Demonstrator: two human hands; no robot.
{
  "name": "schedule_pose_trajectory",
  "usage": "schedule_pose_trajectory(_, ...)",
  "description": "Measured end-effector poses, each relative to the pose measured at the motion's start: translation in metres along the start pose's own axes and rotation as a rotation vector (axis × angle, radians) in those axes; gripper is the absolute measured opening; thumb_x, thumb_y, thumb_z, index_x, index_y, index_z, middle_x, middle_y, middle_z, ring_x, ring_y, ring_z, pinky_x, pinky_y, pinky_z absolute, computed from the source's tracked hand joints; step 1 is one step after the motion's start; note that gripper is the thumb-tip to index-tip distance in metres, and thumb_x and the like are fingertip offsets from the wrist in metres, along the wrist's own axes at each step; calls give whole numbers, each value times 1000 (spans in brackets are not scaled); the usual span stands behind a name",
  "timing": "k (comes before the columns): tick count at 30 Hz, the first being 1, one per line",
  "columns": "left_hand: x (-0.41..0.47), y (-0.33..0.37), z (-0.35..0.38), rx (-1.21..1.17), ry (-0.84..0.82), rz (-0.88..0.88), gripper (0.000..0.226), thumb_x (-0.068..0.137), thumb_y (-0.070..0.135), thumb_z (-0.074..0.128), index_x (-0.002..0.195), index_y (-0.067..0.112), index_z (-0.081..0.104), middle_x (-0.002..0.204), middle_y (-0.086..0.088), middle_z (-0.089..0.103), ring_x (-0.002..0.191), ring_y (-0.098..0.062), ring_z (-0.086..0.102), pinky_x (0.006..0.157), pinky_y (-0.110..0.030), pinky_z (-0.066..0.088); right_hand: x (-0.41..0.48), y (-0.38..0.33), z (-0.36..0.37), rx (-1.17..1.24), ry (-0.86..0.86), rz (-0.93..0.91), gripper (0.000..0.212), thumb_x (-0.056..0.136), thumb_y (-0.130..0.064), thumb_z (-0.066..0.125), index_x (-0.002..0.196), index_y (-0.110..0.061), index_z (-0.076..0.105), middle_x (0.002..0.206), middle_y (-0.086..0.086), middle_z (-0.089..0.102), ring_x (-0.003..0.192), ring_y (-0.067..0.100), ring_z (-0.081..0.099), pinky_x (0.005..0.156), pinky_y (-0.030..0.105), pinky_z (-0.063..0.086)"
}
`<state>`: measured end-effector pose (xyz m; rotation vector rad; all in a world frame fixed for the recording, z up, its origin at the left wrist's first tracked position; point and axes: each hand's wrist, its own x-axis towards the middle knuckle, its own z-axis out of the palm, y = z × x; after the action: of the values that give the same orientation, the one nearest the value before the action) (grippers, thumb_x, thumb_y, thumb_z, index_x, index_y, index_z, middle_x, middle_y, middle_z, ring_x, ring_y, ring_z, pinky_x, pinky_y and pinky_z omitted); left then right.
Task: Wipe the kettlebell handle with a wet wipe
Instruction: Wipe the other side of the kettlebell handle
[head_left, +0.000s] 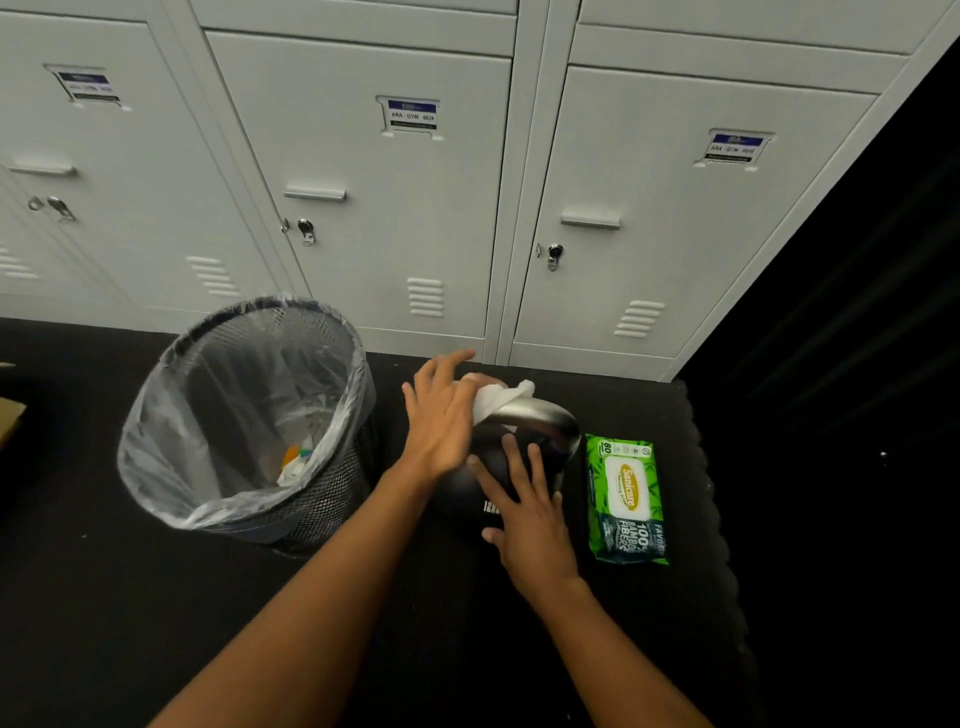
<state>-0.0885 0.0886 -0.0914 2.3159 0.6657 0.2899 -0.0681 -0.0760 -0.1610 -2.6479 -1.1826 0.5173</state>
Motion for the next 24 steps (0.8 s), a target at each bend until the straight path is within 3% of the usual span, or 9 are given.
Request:
schedule_pose_trajectory(2,-10,4,-5,-191,49,-147,36,100,42,37,122,40,65,139,2,33,134,-23,25,117,-47,20,1,-1,1,4,4,3,109,89,-24,70,146,-60,-15,155,-16,-41,146,23,-35,117,69,15)
schedule_pose_trajectory(4,-19,7,-6,-253,131,-151,40,94,48,38,121,39,66,129,3,32,126,-17,27,112,-42,23,1,-1,1,11,9,2,110,89,-23,70,145,-62,-16,156,-16,-40,146,23,-35,117,69,14)
schedule_pose_trajectory(9,-20,-3,-13,71,268,260,14,95,31,62,103,22,70,126,1,52,122,-19,43,108,-38,30,-1,-1,-1,-5,-5,-2,106,90,-25,69,147,-58,-15,155,-14,-42,144,23,-39,117,67,12)
schedule_pose_trajectory(12,-6,6,-22,180,31,396,12,101,26,50,104,17,57,104,2,58,101,-17,52,110,-42,37,0,-2,-3,0,-13,1,106,90,-24,69,145,-59,-16,156,-13,-41,144,24,-38,117,66,11)
schedule_pose_trajectory(15,13,29,-21,240,-265,308,20,107,32,33,106,17,46,89,0,57,80,-25,56,77,-43,46,2,-2,-1,-17,-33,9,104,91,-26,67,145,-57,-16,158,-9,-38,145,25,-37,118,66,12)
schedule_pose_trajectory(18,32,39,-16,368,-348,277,30,106,31,31,98,17,56,92,-3,59,87,-30,60,75,-42,44,2,-1,2,-17,-32,17,100,92,-27,67,150,-55,-9,161,-7,-31,145,25,-36,118,67,14)
schedule_pose_trajectory(21,30,23,-13,221,-284,241,35,104,35,32,86,21,58,84,1,62,79,-23,59,79,-45,50,2,-1,2,-15,-20,13,103,91,-27,68,150,-56,-11,159,-10,-36,145,25,-36,118,67,13)
schedule_pose_trajectory(24,10,0,-5,30,-57,242,36,106,38,29,88,21,54,81,3,56,74,-17,52,76,-45,47,2,-2,1,-9,-5,7,106,90,-25,69,148,-57,-14,156,-13,-40,145,24,-37,117,67,12)
